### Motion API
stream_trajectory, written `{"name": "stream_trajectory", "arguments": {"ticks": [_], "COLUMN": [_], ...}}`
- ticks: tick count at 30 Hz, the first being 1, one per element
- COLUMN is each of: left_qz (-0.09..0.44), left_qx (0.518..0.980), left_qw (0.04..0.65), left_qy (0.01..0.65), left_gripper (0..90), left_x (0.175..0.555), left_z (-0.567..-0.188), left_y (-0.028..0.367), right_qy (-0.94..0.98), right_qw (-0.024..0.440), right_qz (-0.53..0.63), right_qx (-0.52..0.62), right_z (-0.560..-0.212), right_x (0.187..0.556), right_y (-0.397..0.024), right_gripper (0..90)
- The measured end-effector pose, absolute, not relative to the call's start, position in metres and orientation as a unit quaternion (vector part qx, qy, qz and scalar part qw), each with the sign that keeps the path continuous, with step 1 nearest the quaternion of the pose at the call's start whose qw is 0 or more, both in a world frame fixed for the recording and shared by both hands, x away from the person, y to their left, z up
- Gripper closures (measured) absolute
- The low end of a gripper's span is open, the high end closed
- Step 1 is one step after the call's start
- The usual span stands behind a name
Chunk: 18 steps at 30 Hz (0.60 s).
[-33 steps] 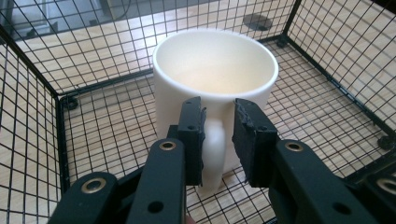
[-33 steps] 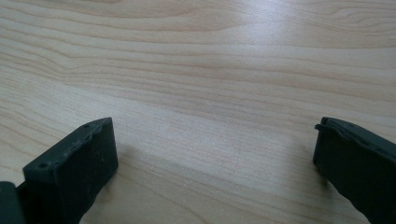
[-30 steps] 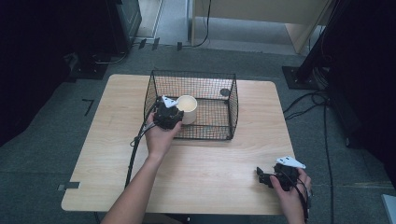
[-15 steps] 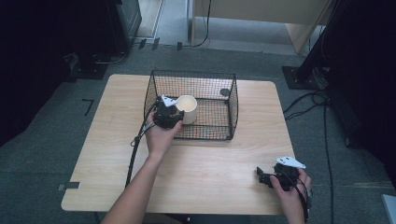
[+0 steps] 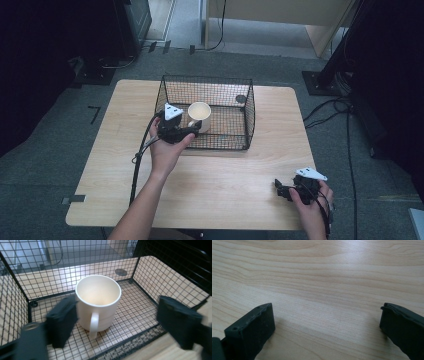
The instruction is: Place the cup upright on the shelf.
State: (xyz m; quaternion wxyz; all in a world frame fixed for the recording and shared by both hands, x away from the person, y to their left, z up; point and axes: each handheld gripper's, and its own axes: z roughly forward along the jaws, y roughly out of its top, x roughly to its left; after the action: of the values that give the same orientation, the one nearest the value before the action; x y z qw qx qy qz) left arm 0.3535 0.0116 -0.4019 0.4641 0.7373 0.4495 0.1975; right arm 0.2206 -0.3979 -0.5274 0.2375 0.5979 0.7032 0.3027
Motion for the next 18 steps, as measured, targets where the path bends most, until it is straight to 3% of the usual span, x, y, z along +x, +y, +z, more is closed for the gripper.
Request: {"name": "stream_trajectory", "arguments": {"ticks": [3, 4, 18], "left_qz": [0.187, 0.186, 0.201], "left_qx": [0.747, 0.744, 0.735], "left_qw": [0.465, 0.465, 0.47], "left_qy": [0.437, 0.441, 0.446], "left_gripper": [1.0, 0.0, 0.0], "left_x": [0.343, 0.339, 0.298], "left_z": [-0.402, -0.402, -0.408], "left_y": [0.018, 0.02, 0.055], "right_qy": [0.703, 0.703, 0.704], "right_qw": [0.238, 0.237, 0.238], "right_qz": [0.303, 0.303, 0.302], "right_qx": [0.598, 0.598, 0.597], "right_z": [-0.527, -0.527, -0.527], "right_x": [0.221, 0.221, 0.221], "right_y": [-0.398, -0.398, -0.398], "right_gripper": [0.0, 0.0, 0.0]}}
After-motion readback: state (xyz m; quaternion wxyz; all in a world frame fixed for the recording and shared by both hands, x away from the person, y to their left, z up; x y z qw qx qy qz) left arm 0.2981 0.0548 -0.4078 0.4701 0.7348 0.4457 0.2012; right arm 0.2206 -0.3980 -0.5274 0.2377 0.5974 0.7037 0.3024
